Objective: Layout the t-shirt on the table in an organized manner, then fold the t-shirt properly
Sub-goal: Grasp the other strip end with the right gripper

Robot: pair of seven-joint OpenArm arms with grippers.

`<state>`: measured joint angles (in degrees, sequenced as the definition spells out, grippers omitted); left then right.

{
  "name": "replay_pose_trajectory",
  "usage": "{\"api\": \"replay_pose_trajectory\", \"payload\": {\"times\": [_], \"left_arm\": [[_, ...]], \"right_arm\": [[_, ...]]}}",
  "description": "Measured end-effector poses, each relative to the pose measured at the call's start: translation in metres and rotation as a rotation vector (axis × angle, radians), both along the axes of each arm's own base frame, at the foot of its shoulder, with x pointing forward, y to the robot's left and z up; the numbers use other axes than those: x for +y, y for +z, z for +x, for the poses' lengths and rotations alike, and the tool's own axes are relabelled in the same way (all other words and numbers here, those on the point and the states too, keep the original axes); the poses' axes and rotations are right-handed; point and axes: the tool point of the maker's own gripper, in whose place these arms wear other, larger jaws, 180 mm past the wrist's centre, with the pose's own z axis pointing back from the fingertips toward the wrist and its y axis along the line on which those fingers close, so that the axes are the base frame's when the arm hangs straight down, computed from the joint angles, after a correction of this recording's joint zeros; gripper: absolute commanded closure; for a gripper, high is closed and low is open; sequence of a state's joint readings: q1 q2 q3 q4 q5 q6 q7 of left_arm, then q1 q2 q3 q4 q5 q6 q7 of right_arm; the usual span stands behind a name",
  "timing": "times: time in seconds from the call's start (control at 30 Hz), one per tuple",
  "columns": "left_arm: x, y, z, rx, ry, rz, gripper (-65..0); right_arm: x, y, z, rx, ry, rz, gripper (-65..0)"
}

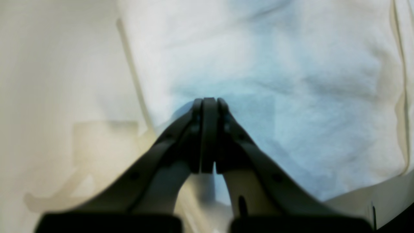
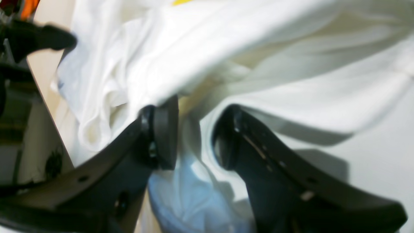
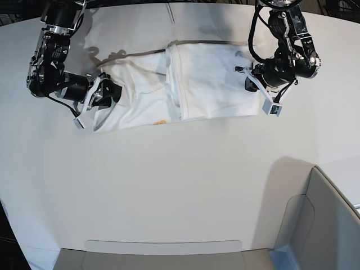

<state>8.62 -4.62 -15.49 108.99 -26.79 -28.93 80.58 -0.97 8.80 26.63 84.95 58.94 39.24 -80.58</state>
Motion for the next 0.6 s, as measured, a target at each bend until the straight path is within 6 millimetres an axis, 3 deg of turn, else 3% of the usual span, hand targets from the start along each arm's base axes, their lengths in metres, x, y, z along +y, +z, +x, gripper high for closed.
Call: {"api": "replay_pose_trajectory", "payload": {"times": [0.17, 0.33, 0.5, 0.6], "left_arm": [[0.0, 0.0, 0.0, 0.0, 0.0, 0.0, 0.0], [0.0, -0.004, -0.007, 0.02, -0.001, 0.0, 0.0], [0.0, -0.004, -0.007, 0.018, -0.001, 0.0, 0.0], [0.0, -0.004, -0.006, 0.017, 0.0, 0.0, 0.0]], "right_arm": [[0.004, -0.009, -0.002, 0.023, 0.0, -0.035, -19.2], [0.012, -0.022, -0.006, 0.054, 0.008, -0.083, 0.0], [0.007, -0.017, 0.001, 0.028, 0.009, -0.125, 0.0], [-0.001, 0.008, 0.01, -0.072, 0.017, -0.192, 0.0]]}}
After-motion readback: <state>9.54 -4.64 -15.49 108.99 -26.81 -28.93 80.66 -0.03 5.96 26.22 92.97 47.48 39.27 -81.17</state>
